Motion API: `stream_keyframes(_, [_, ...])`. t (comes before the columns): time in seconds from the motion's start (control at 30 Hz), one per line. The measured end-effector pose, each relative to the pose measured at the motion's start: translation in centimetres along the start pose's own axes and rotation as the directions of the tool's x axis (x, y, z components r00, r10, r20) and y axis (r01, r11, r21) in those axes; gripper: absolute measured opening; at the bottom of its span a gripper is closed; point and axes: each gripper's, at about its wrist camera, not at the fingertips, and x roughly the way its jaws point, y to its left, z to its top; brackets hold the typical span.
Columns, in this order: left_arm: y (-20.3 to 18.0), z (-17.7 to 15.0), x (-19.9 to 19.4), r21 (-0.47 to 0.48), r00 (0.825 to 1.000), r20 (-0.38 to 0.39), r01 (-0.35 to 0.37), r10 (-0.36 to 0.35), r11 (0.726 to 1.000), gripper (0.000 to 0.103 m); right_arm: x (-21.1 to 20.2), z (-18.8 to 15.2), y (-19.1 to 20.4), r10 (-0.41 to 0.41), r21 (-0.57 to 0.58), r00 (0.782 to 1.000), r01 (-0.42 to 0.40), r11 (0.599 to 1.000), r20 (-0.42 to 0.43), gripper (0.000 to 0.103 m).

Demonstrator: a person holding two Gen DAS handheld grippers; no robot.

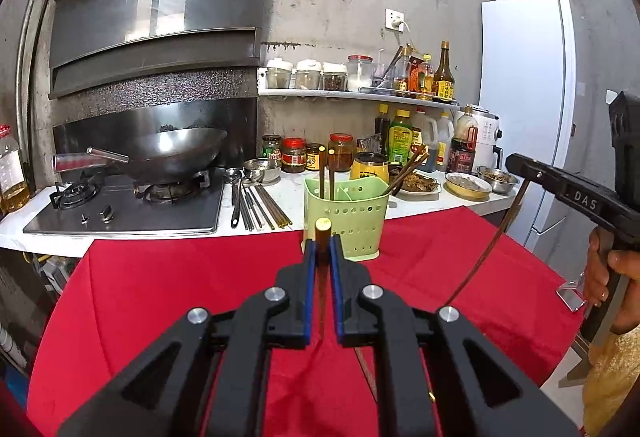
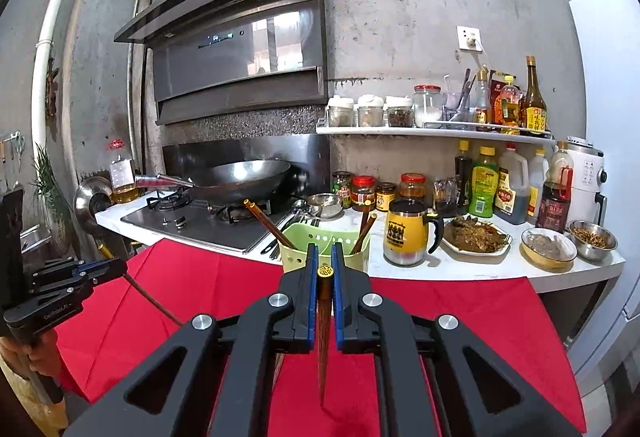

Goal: Organize utensils
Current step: 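Lift the left tool's chopstick upright toward the holder while the right tool lifts its own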

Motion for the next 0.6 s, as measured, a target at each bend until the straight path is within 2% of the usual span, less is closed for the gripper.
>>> stream_keyframes(0.23, [0.2,0.9,0.7,0.004,0.999,-0.019,0.032,-0.032,0.999,0.007,1.3,0.0,-0.5,0.005,0.014,0.999,-0.005,1.0,-0.034,0.007])
stream_keyframes(0.37, [-0.1,1.2,1.2,0.013,1.0,-0.016,0.026,-0.026,1.0,0.007,2.1,-0.1,-0.5,-0.007,0.006,0.999,0.008,1.0,-0.039,0.008])
stream_keyframes(0.6, [-0.9,0.2,4.0,0.032,0.995,-0.093,0.025,-0.022,0.999,0.007,4.0,-2.0,-0.5,-0.005,0.005,0.994,0.006,1.0,-0.107,0.008])
